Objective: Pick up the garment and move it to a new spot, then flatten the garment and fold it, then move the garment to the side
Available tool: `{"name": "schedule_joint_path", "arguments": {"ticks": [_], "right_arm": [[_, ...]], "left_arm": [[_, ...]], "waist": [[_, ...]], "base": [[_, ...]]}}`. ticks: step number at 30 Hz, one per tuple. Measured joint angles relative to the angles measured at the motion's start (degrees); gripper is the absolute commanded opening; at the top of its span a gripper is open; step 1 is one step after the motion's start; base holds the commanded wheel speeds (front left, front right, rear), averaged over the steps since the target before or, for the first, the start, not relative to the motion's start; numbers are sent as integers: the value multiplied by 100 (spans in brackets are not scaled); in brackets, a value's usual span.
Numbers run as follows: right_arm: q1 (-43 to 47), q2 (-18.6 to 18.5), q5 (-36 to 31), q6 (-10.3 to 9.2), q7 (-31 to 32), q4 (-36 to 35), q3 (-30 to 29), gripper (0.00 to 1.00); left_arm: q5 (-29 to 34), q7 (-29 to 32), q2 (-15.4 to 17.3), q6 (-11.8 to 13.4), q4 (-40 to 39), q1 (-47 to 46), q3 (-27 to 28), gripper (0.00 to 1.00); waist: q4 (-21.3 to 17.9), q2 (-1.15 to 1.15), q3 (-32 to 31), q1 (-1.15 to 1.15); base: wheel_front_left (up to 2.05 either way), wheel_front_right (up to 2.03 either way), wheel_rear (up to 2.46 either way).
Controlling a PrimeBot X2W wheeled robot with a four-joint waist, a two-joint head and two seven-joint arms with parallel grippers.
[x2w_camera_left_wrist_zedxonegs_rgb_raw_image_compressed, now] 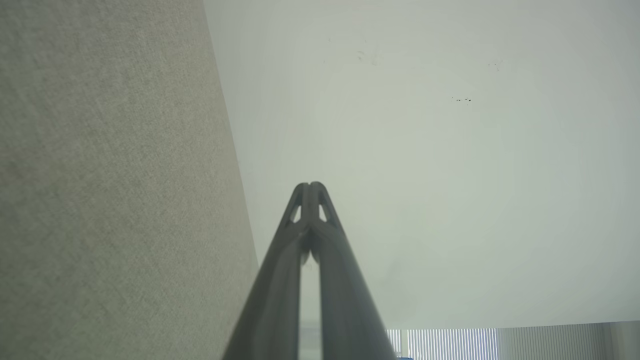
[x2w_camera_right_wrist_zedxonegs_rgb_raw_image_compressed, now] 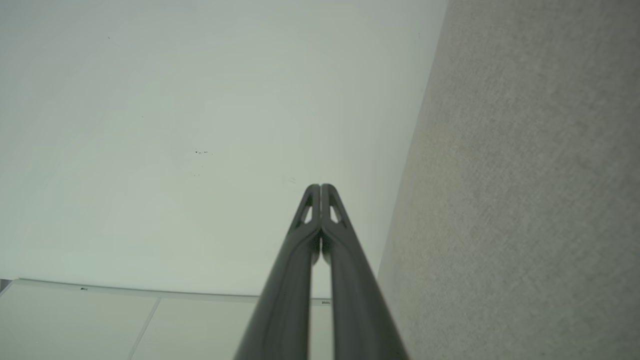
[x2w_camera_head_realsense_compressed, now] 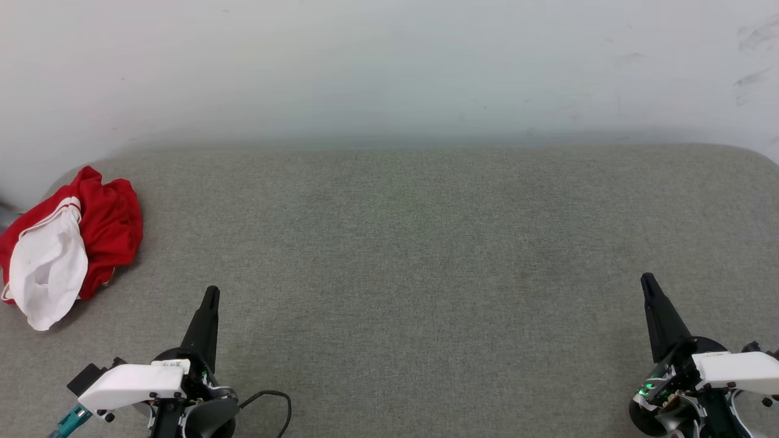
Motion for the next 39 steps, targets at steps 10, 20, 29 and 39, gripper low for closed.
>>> {"name": "schedule_joint_path", "arguments": {"ticks": [10, 20, 29, 39], "right_arm": [[10, 0, -1, 0, 0, 16, 0, 100], [267, 9, -138, -1, -163, 221, 18, 100], [267, 13, -1055, -1, -410, -100, -83, 100], [268, 13, -2356, -1, -656, -609, -102, 100]], "left_arm": [[0, -1, -1, 0, 21, 7, -2, 100], [67, -174, -24, 0, 138, 243, -47, 100], [835, -415, -23, 20, -27, 243, 143, 100], [2123, -657, -23, 323, -467, 242, 137, 100]], "waist": [[0, 0, 0, 0], [1, 0, 6, 0], [2, 0, 14, 0], [12, 0, 35, 0]], "base": [[0, 0, 0], [0, 0, 0], [0, 0, 0], [0, 0, 0]]}}
